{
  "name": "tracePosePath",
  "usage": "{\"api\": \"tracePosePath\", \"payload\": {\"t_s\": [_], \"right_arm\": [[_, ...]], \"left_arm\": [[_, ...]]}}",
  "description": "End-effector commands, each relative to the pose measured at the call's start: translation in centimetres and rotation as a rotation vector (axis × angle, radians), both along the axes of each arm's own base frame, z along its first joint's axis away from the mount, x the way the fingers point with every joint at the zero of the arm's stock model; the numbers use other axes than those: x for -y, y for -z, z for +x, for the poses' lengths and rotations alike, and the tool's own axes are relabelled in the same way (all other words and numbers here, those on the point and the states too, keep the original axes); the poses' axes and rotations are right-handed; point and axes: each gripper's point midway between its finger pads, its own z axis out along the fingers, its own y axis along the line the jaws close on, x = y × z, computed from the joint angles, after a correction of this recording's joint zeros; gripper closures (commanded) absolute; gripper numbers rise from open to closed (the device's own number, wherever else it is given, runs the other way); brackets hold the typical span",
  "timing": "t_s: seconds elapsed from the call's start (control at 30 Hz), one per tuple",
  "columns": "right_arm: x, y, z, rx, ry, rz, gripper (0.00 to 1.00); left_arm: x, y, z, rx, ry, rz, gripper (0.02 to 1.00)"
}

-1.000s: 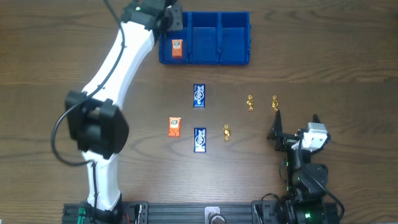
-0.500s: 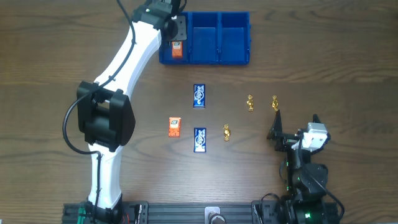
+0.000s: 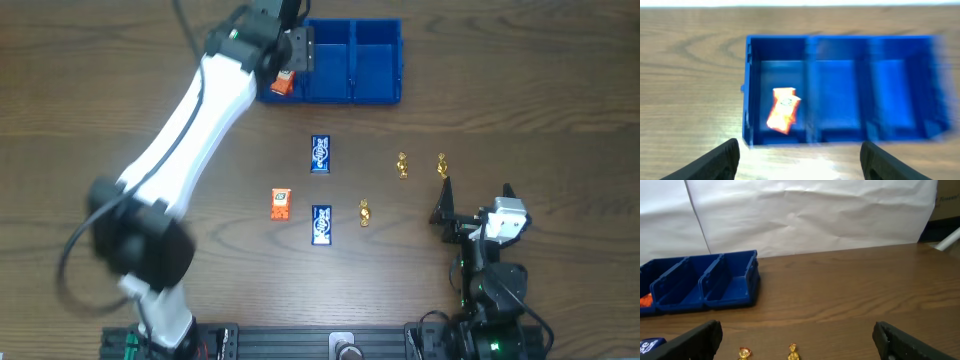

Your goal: Sort Candies Into Trays

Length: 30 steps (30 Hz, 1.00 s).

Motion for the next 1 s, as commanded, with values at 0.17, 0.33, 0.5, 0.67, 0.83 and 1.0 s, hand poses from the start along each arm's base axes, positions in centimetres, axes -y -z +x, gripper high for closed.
{"api": "tracePosePath", "payload": {"t_s": [0.17,0.33,0.5,0.67,0.83,1.0], "right_arm": [[0.3,0.0,-0.1,-0.001,0.014,-0.014,0.003],[0.3,0.0,-0.1,-0.001,0.014,-0.014,0.003],[0.3,0.0,-0.1,-0.001,0.014,-0.014,0.003],[0.3,0.0,-0.1,-0.001,0.014,-0.014,0.003],[0.3,0.0,-0.1,-0.001,0.014,-0.014,0.003],[0.3,0.0,-0.1,-0.001,0.014,-0.014,0.003]], "left_arm": [[-2.3,5.7,-13.7,-0.103,-0.007,0.086,0.152],[-2.0,13.7,-18.6,-0.230,-0.005,0.085,0.104],[-2.3,17.5,-20.6,-0.276,-0.028,0.032,0.099],[-2.7,18.7,-21.3,-0.303,-0.062,0.022,0.106],[-2.7,19.4,-21.3,-0.315,-0.064,0.033,0.110],[-2.9,20.5,-21.6,-0.343,-0.070,0.055,0.119]]}}
